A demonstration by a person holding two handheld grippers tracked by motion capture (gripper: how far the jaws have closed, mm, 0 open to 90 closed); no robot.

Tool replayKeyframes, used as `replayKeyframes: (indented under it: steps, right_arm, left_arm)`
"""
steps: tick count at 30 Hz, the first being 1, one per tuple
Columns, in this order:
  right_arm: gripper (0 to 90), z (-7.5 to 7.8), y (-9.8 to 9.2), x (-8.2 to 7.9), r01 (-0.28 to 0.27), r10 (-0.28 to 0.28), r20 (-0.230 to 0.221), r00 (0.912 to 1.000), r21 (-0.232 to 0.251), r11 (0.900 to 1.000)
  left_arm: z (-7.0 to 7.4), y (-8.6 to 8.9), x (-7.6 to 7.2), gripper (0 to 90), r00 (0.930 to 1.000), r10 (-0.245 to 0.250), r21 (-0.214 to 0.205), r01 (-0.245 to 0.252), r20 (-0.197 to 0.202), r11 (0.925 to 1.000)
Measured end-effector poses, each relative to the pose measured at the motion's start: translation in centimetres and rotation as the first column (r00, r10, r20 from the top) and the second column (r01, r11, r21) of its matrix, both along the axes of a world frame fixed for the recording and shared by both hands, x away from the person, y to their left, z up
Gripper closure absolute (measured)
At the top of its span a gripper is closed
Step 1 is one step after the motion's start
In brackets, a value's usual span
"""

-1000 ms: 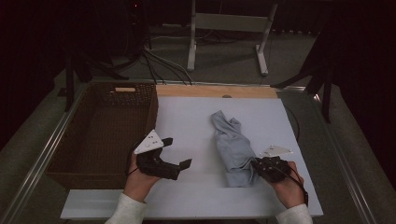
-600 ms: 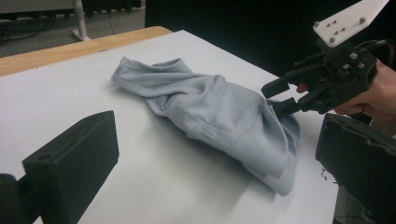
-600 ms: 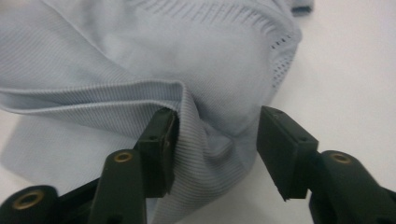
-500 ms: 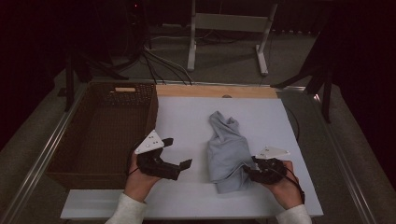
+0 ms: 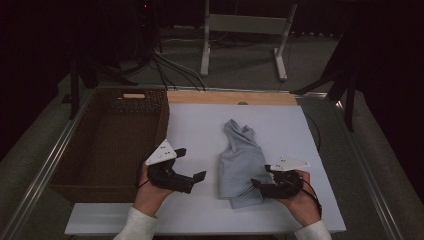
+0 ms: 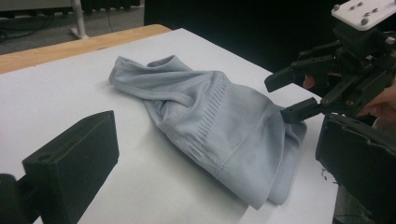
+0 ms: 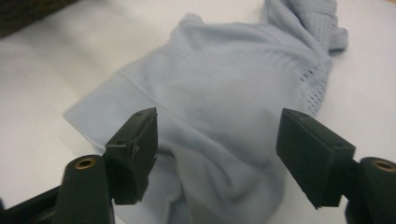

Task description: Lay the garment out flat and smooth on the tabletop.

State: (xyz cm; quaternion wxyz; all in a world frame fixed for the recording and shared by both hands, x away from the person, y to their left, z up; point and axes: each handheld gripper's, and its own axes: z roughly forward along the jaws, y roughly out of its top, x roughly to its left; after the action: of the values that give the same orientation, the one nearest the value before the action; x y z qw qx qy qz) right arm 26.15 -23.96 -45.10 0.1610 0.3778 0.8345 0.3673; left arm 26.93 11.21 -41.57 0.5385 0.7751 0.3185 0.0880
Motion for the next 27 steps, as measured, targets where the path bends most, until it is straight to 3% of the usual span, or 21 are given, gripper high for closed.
replayKeyframes:
  steps: [5, 15, 27]
  right_arm:
    - [24.4, 0.2, 1.0, -0.3, -0.02, 0.019, 0.017, 0.9997, 0.017, 0.9997]
    - [24.5, 0.3, 2.7, -1.1, -0.072, 0.071, 0.033, 0.9969, 0.034, 0.9968]
    - [24.3, -0.9, 4.7, -1.7, -0.141, 0.141, 0.028, 0.9896, 0.019, 0.9898]
  left_arm:
    - [0.0, 0.0, 0.0, 0.3, 1.0, 0.001, -0.001, -0.001, 0.0, 1.0]
    - [0.1, 0.1, 0.0, 0.3, 1.0, 0.005, -0.003, -0.005, 0.004, 1.0]
    - [0.1, 0.2, 0.0, 0.3, 1.0, 0.004, -0.001, -0.004, 0.005, 1.0]
